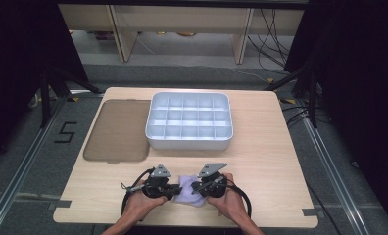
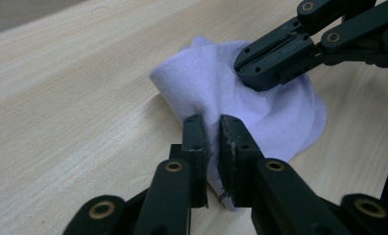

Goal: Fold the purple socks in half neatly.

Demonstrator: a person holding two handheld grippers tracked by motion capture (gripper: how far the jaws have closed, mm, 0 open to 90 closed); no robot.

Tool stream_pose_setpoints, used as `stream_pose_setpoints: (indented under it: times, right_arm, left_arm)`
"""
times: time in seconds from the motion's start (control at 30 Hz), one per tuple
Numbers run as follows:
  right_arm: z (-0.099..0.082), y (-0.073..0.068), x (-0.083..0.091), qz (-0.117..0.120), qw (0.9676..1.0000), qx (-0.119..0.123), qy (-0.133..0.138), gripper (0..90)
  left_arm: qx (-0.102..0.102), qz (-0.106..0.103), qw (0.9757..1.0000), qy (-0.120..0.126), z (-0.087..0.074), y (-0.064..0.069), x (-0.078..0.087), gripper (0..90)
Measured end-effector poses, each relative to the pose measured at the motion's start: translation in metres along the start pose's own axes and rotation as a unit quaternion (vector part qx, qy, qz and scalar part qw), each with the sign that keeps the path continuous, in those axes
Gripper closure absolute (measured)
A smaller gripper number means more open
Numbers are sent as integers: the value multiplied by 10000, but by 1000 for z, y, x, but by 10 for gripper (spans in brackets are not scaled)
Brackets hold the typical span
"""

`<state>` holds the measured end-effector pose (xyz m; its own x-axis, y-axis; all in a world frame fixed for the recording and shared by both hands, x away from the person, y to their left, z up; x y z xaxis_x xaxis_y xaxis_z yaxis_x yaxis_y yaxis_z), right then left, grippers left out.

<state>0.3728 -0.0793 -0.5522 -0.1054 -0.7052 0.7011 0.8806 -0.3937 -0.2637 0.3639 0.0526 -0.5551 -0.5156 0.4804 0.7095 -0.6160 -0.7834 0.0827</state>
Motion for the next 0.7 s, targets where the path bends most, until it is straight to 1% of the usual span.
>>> stream_pose_setpoints:
  times: [0.03, 0.07, 0.1, 0.13, 0.17, 0.2, 0.23, 0.27, 0.3, 0.33, 0.37, 0.4, 0.43, 0.47, 0.5, 0.53, 0.57, 0.6, 0.63, 0.67, 0.7]
  right_arm:
    - [0, 0, 0, 0, 10000, -13, 2, 873]
    - [1, 1, -1, -34, 9999, 98, 11, 871]
    - [1, 1, -2, -50, 9999, 122, 72, 870]
    - [2, 0, -2, -64, 9999, 81, 84, 868]
    - [2, -1, -2, -27, 10000, 41, 86, 864]
    - [1, -2, -1, 12, 10000, -15, 12, 859]
    - [3, -2, 0, 8, 10000, 16, 52, 857]
    - [4, -3, 0, 61, 9999, 15, 147, 856]
    - [5, -4, 3, 122, 9998, 51, 114, 867]
    - [7, -4, 4, 124, 9998, 89, 116, 873]
    - [9, -5, 4, 119, 9995, 188, 211, 879]
    - [10, -6, 6, 108, 9997, 85, 193, 884]
    - [11, -7, 8, 128, 9997, 143, 162, 889]
    - [14, -6, 6, 94, 9993, 219, 287, 891]
    - [16, -6, 8, 61, 9994, 247, 248, 891]
    - [19, -4, 8, 29, 9992, 273, 274, 892]
    - [22, -3, 7, 2, 9992, 280, 298, 892]
    - [25, -1, 5, 9, 9992, 276, 289, 892]
    - [27, 2, 2, -26, 9992, 302, 268, 892]
    - [29, 4, -3, -56, 9990, 325, 314, 892]
    - [30, 6, -7, -36, 9994, 315, 141, 895]
  left_arm:
    - [5, 14, 10000, 66, 1, 1, 0, 827]
    - [-156, -19, 9999, -21, 0, -1, 1, 832]
    - [-84, -31, 10000, 19, 0, 0, 1, 834]
    - [-156, -7, 9999, -5, 0, -2, 2, 835]
    - [-130, -33, 9999, 4, 0, -2, 2, 837]
    - [-43, -33, 10000, 59, 2, -1, 1, 837]
    - [-38, 5, 10000, 52, 2, -2, 2, 837]
    - [-48, -8, 10000, 72, 3, -2, 2, 838]
    - [-113, -33, 9999, 55, 3, -2, 3, 838]
    - [-91, -18, 9999, 86, 4, -2, 3, 839]
    - [-230, 4, 9997, -9, 4, -4, 4, 839]
    - [-233, 14, 9997, 7, 4, -4, 5, 839]
    - [-254, 24, 9997, 1, 5, -4, 5, 839]
    - [-309, 17, 9995, -7, 5, -4, 5, 840]
    - [-316, 29, 9995, -7, 6, -4, 6, 840]
    - [-282, 20, 9996, -21, 6, -4, 7, 840]
    - [-301, 18, 9995, -15, 7, -4, 8, 840]
    - [-359, 18, 9994, -7, 8, -5, 8, 840]
    - [-350, 49, 9994, -7, 8, -5, 8, 840]
    - [-370, 61, 9993, -10, 9, -5, 9, 840]
    - [-432, 62, 9990, -7, 9, -6, 10, 841]
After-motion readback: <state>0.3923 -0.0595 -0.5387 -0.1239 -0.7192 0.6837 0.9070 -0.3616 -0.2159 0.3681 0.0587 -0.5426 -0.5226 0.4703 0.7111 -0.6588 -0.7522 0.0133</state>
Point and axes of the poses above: each handheld gripper's, and its own axes: x roughly backward along the jaws, z roughly out of its top, y roughly to its right, the point moved 7 cm from there along -x, roughly forward along the jaws, and after that the axes turned 14 degrees about z, right-handed, at the moved point
